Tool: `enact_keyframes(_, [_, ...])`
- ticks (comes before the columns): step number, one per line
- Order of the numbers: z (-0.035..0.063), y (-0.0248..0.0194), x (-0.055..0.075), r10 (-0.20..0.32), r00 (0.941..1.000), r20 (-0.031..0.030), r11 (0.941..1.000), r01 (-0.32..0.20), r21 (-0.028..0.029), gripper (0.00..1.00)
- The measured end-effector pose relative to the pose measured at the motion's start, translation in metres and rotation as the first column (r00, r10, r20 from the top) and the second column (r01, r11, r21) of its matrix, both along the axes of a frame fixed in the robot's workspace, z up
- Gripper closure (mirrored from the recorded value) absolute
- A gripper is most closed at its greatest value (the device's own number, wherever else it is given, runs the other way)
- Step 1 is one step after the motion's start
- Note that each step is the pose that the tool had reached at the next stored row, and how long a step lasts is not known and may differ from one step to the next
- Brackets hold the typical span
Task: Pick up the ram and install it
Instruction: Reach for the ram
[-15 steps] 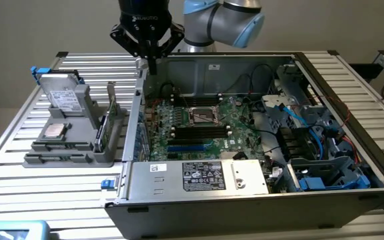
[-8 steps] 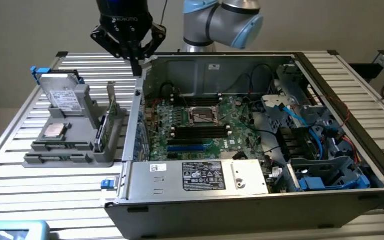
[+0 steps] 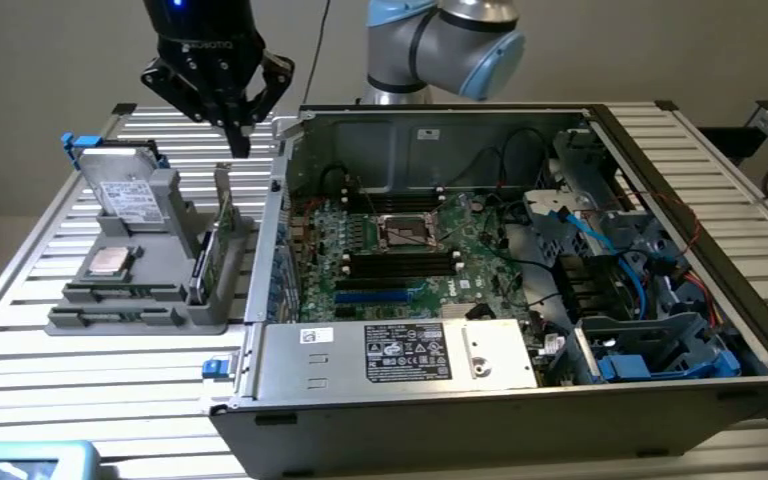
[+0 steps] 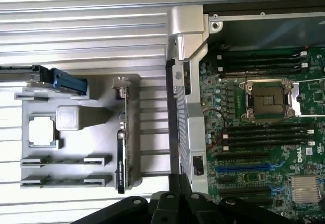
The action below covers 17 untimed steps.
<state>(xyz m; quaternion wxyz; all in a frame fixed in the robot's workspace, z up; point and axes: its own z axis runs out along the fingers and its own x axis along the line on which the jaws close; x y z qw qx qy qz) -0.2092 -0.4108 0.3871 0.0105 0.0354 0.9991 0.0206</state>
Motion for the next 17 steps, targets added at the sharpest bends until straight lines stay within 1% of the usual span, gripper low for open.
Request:
enact_keyframes(4, [-0.0041,-0.0007,-0.007,0.000,1.0000,-0.0012,1.0000,0.000,-0.0002,0.89])
enact_keyframes(8, [-0.0076,-0.0033,-0.017,0.000,1.0000,-0.0023,1.0000,0.000,-0.0002,0.89])
enact_keyframes(12, [-0.0108,-0.0048,-0.030,0.000,1.0000,-0.0054,1.0000,0.000,-0.0004,0.89])
enact_keyframes(17, [-0.0192,-0.0052,-0.051,0.000,1.0000,-0.0057,1.0000,0.000,-0.0014,0.89])
